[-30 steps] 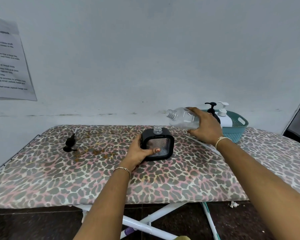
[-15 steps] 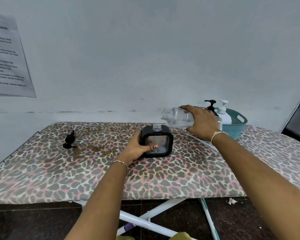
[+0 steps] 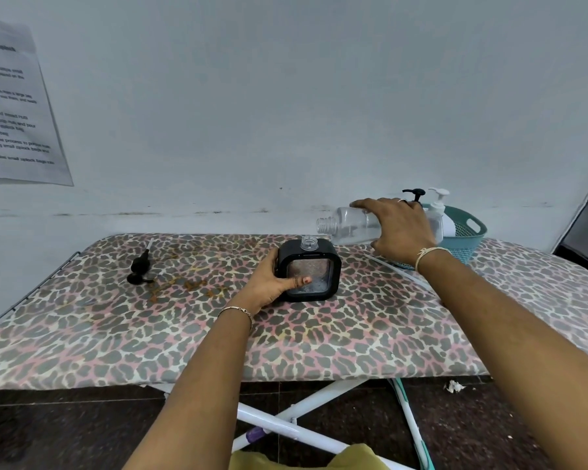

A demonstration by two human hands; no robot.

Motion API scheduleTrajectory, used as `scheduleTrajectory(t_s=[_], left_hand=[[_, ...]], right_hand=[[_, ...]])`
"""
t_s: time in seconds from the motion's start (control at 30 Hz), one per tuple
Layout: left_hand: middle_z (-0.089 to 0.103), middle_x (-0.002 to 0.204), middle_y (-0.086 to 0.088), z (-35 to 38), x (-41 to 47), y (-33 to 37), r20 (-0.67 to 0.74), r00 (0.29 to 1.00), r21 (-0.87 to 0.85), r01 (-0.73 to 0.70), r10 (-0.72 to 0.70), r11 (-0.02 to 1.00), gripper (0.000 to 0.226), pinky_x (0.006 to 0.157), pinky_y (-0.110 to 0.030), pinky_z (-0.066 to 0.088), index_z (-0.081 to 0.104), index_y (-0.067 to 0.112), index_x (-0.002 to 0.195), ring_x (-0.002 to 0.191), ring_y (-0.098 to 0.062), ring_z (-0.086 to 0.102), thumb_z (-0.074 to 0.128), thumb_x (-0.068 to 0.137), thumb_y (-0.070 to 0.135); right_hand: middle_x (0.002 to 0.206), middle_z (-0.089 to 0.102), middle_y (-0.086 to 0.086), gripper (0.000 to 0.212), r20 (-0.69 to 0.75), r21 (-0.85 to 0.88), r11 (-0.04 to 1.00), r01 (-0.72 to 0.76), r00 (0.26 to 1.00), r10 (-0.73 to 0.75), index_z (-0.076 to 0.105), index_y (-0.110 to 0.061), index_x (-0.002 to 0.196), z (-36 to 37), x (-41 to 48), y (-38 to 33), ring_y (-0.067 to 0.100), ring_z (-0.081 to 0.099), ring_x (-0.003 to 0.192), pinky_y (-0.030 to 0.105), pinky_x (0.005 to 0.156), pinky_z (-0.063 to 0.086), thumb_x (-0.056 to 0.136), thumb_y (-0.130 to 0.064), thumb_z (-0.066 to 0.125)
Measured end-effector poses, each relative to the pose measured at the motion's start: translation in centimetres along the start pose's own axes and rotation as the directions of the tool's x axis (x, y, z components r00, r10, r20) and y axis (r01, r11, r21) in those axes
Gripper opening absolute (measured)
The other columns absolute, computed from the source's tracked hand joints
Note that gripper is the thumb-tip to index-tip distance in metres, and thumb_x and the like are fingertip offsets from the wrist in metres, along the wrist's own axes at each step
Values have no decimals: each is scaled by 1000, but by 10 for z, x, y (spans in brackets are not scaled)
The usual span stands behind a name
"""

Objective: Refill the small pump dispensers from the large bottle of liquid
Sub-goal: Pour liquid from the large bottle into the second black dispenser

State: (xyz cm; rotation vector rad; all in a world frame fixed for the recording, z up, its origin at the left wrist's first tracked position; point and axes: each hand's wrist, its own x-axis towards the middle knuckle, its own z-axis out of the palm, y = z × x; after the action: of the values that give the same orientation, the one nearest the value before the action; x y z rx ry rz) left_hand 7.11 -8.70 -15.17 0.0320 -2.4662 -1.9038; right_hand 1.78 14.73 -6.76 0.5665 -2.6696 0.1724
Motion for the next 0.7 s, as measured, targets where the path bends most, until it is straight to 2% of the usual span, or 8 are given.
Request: scheduleTrajectory(t_s=[0.2, 0.37, 0.5, 0.63, 0.7], left_hand=[[52, 122, 2, 0, -1, 2, 4, 1000, 3, 27, -27, 1000, 81, 97, -23, 37, 37, 15, 139, 114, -12, 47, 81, 70, 14], [49, 116, 4, 1, -3, 4, 8, 999, 6, 32, -32, 999, 81, 95, -21, 35, 35, 13, 141, 111, -10, 45, 79, 73, 12], [52, 130, -2, -1, -3, 4, 14, 999, 16, 46, -46, 999, 80, 98, -24, 37, 37, 16, 139, 117, -15, 48, 81, 71, 14], [47, 118, 4, 0, -6, 7, 18, 999, 16, 47, -48, 999, 83, 94, -21, 34, 31, 12, 143, 113, -11, 42, 78, 74, 12], [50, 124, 0, 0, -6, 7, 21, 999, 14, 47, -47, 999, 82, 95, -22, 35, 33, 14, 141, 116, -13, 45, 79, 73, 12]], right_hand=[[120, 62, -3, 73, -10, -38, 999, 24, 1000, -25, 44, -37, 136, -3, 1, -3, 23, 54, 113, 40, 95, 35, 72, -7, 64], [120, 61, -3, 74, -2, -57, 997, 43, 999, -43, 43, -37, 136, -5, 2, -8, 23, 54, 114, 40, 95, 35, 72, -8, 64], [117, 63, -4, 75, -14, -75, 996, 53, 998, -55, 44, -37, 136, -6, 4, -10, 23, 54, 112, 39, 96, 35, 70, -5, 63], [115, 63, -4, 77, -7, -95, 994, 63, 998, -64, 44, -37, 135, -7, 5, -10, 23, 55, 111, 39, 96, 35, 69, -5, 63], [116, 63, -4, 77, -6, -107, 992, 68, 998, -69, 43, -37, 136, -7, 5, -11, 23, 54, 111, 39, 96, 34, 69, -5, 64]])
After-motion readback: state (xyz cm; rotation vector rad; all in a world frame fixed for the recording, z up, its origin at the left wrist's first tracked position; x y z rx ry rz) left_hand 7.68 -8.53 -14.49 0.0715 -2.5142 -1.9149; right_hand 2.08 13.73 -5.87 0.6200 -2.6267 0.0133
